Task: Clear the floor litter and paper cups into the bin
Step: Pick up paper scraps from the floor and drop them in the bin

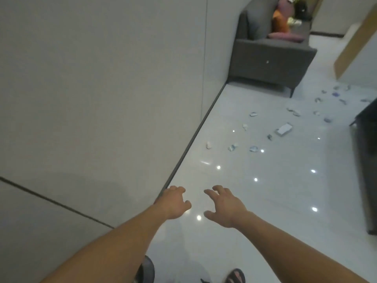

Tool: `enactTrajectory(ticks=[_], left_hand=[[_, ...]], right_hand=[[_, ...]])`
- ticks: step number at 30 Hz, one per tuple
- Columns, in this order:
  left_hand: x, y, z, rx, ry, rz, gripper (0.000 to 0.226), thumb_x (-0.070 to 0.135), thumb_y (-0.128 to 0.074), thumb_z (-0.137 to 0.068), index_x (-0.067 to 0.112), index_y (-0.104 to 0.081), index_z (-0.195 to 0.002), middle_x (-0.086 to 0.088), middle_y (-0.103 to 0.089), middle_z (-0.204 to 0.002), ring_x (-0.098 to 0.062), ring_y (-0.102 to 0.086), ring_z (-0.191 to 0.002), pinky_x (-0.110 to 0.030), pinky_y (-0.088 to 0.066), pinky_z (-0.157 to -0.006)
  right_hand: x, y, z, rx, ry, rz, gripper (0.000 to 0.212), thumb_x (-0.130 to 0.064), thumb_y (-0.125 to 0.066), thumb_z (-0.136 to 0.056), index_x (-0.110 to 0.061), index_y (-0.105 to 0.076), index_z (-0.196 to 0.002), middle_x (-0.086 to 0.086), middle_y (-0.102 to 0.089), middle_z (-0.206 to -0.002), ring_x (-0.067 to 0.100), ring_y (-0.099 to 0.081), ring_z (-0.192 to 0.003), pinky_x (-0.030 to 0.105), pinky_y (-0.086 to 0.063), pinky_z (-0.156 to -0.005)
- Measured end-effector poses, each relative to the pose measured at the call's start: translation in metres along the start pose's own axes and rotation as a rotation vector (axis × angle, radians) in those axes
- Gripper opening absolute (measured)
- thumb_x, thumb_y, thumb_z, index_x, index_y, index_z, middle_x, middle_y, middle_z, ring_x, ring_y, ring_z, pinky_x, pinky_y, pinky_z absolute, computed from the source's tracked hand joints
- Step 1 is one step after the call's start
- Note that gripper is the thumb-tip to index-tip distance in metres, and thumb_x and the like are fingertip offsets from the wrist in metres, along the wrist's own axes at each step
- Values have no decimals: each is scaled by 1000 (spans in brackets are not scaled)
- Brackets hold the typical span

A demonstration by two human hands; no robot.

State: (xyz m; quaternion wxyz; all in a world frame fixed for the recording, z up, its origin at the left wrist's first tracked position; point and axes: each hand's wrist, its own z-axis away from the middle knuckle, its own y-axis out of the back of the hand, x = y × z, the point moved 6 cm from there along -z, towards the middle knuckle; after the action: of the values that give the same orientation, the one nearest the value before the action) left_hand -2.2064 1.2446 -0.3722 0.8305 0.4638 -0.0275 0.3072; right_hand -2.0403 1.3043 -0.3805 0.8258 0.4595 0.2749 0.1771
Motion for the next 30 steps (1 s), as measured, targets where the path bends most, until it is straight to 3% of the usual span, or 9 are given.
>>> enactTrajectory(ticks=[10,30], left_hand=[[193,14,-76,-38,-171,-57,67,44,-50,-90,21,-26,-149,-5,-31,-150,-24,-29,-138,-39,-32,-110],[383,118,-334,-98,-344,-128,66,42,-52,-88,20,-31,-146,-10,-36,-145,-29,-41,-128,-38,-39,-103]], right_hand=[[186,83,24,104,-240,-82,77,-55,-55,-87,-32,-20,-152,1,-18,-157,25,-24,-141,43,-41,-106],[369,241,-143,196,-462,-107,74,-48,-55,-90,-28,-20,-152,2,-20,-154,26,-29,-137,41,-43,-102]])
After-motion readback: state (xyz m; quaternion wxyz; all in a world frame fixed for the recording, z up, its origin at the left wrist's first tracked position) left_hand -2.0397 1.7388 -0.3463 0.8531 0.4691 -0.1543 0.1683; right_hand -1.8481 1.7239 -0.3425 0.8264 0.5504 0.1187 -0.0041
